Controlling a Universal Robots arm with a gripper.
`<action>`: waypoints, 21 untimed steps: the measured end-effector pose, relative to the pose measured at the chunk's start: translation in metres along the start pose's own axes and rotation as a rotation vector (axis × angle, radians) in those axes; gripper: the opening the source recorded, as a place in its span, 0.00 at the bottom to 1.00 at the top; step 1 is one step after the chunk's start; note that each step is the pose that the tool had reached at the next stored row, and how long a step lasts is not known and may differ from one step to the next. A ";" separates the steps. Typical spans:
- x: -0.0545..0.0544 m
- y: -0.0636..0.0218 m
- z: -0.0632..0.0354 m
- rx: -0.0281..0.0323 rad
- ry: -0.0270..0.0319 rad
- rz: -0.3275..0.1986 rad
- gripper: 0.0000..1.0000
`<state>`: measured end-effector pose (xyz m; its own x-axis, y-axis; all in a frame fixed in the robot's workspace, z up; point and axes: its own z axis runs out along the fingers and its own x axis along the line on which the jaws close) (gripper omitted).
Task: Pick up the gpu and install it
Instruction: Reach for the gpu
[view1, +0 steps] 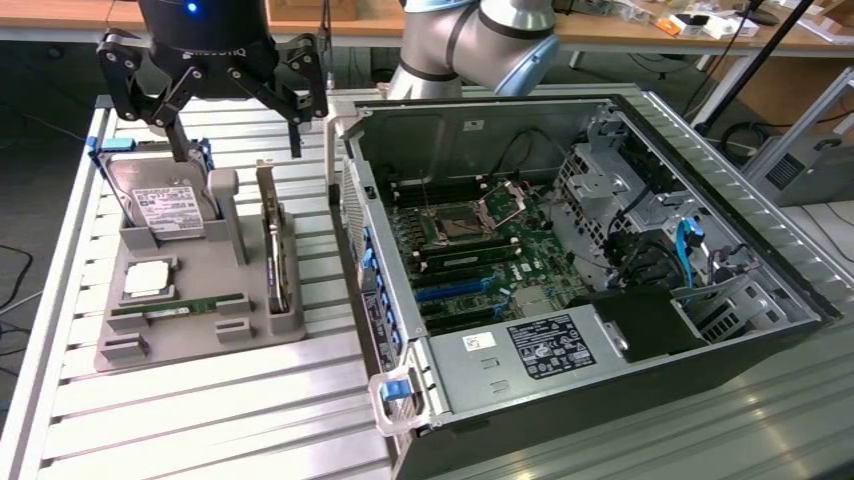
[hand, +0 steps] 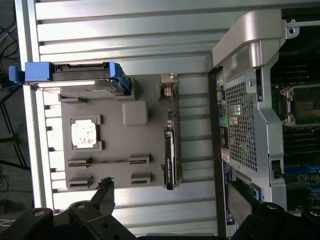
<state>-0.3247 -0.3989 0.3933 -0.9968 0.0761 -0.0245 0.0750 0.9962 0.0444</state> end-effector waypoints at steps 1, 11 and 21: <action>0.000 0.0000 0.0000 0.0000 0.0000 0.000 0.99; 0.000 0.0000 0.0000 0.0000 0.0000 0.000 0.85; 0.000 0.0000 0.0000 0.0000 0.0000 0.000 0.30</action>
<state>-0.3248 -0.3989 0.3933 -0.9968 0.0762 -0.0245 0.0751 0.9962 0.0444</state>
